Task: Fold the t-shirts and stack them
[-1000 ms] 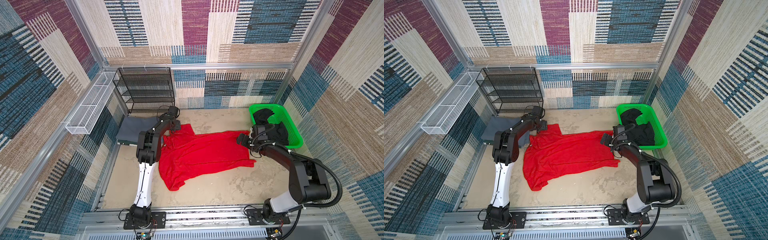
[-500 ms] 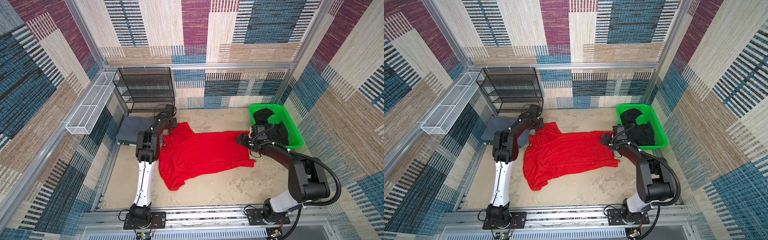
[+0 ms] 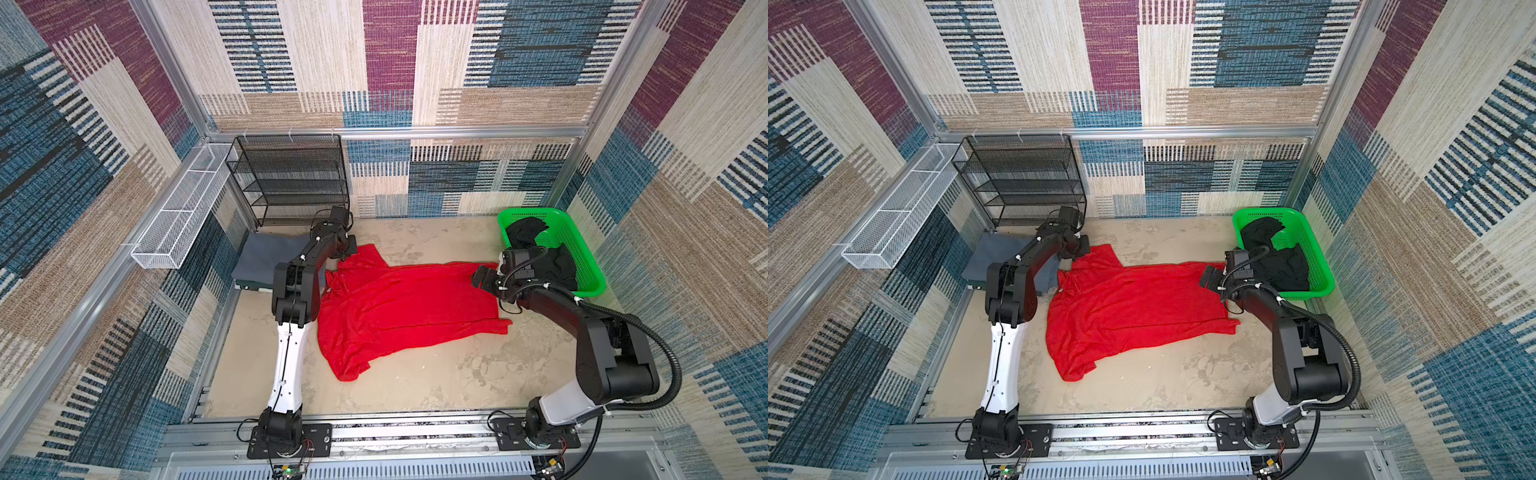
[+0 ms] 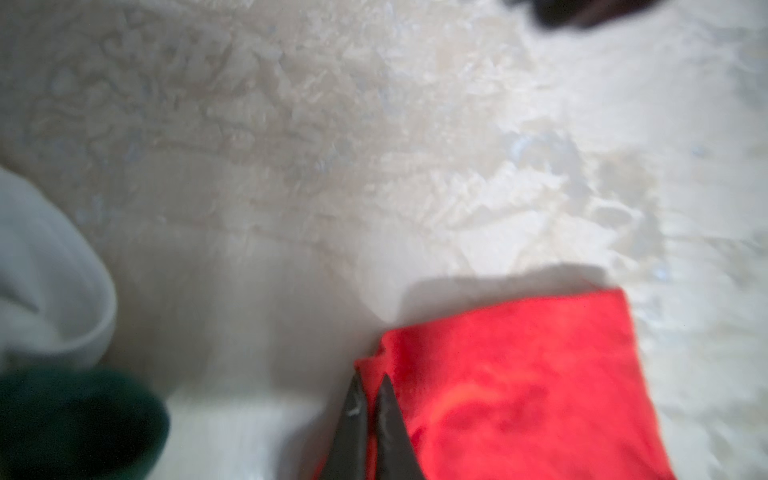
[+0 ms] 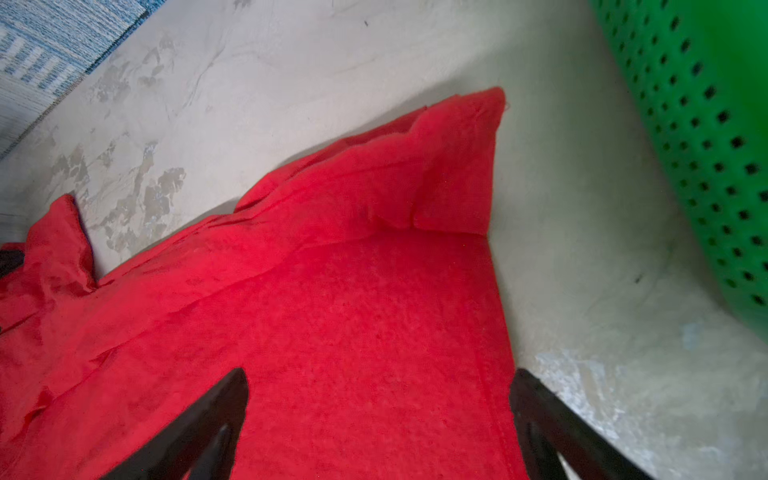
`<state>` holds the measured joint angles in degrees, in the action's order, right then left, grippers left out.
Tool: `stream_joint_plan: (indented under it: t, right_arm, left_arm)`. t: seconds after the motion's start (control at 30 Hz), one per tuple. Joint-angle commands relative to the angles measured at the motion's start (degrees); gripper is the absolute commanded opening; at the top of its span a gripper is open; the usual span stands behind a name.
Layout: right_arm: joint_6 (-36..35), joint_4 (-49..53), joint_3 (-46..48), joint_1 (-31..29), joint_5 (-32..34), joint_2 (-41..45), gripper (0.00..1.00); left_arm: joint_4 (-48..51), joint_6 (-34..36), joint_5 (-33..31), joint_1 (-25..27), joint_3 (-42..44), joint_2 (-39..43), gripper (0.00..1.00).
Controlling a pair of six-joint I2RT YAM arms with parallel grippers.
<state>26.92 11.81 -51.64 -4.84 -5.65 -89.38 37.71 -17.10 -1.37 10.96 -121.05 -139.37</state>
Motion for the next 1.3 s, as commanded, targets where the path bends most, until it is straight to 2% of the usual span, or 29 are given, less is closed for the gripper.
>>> stream_joint_plan:
  t: [0.0, 0.37, 0.63, 0.8, 0.93, 1.03, 1.27]
  right_arm:
    - [-0.1, -1.5, -0.7, 0.0, -0.9, -0.2, 0.99]
    - [-0.7, -1.0, -2.4, 0.0, -1.6, -0.5, 0.99]
    - [-0.7, -0.8, -2.0, 0.0, -1.6, -0.1, 0.99]
    - [-0.9, -1.0, -1.8, 0.0, -1.6, -0.1, 0.99]
    - [-0.8, -1.3, -1.6, 0.0, -2.0, -0.8, 0.99]
    - [-0.6, -1.5, -1.5, 0.0, -2.3, -1.0, 0.99]
    - [-0.3, -1.5, -1.6, 0.0, -2.8, -1.4, 0.99]
  left_arm:
    - [-2.6, 1.9, 0.1, 0.4, 5.8, 6.7, 0.0]
    - [-15.0, 0.5, 4.0, 3.1, 30.0, 23.5, 0.0]
    - [-20.0, 0.9, 2.0, 8.0, 43.0, 35.2, 0.0]
    - [-23.6, 1.6, -0.7, 12.2, 53.8, 43.3, 0.0]
    - [-28.7, 3.6, -6.4, 17.6, 63.1, 48.2, 0.0]
    - [-29.2, 3.5, -9.3, 20.2, 66.8, 50.3, 0.0]
    - [-30.7, 3.9, -11.9, 23.2, 71.8, 54.3, 0.0]
